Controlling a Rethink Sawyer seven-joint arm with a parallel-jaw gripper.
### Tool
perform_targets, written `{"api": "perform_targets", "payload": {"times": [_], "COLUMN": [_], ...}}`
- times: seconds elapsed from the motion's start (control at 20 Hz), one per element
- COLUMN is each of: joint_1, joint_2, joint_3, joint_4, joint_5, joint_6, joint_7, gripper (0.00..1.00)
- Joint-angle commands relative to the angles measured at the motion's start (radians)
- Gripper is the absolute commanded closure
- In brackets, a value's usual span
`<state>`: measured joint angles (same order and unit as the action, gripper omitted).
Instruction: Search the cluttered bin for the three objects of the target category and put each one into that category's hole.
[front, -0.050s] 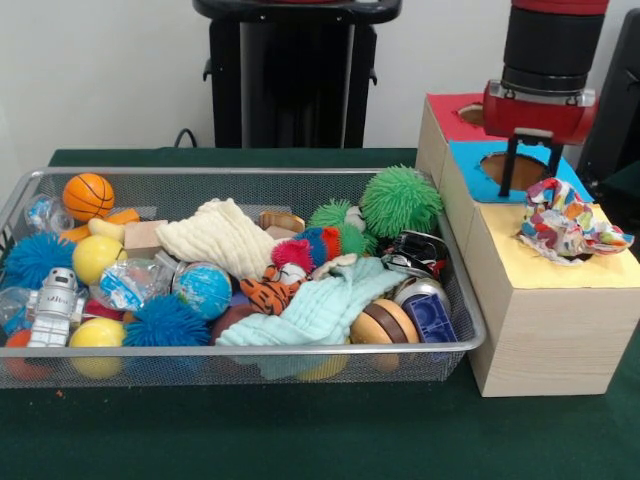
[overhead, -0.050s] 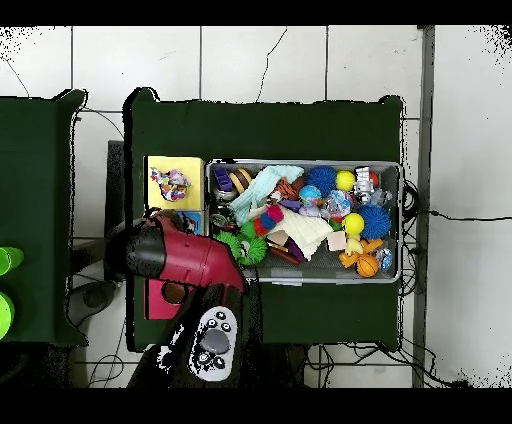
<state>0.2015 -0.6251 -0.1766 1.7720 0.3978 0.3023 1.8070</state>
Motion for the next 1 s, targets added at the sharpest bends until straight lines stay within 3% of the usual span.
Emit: {"api": "perform_targets", "payload": {"times": [0.05, 0.3, 0.55, 0.7, 0.75, 1.0], "joint_1": [-0.045, -0.071, -0.032, -0.035, -0.036, -0.044], "joint_2": [-0.009, -0.072, -0.181, -0.208, -0.215, -0.230], "joint_3": [0.019, 0.042, -0.007, -0.012, -0.007, -0.011], "joint_4": [0.130, 0.162, 0.059, 0.016, 0.017, -0.019], "joint_5": [-0.072, -0.084, -0.120, -0.150, -0.153, -0.178], "joint_6": [0.183, 0.233, 0.492, 0.587, 0.596, 0.596], "joint_7": [0.095, 0.078, 0.124, 0.114, 0.121, 0.102], "gripper": [0.00, 0.00, 0.00, 0.00, 1.00, 1.00]}}
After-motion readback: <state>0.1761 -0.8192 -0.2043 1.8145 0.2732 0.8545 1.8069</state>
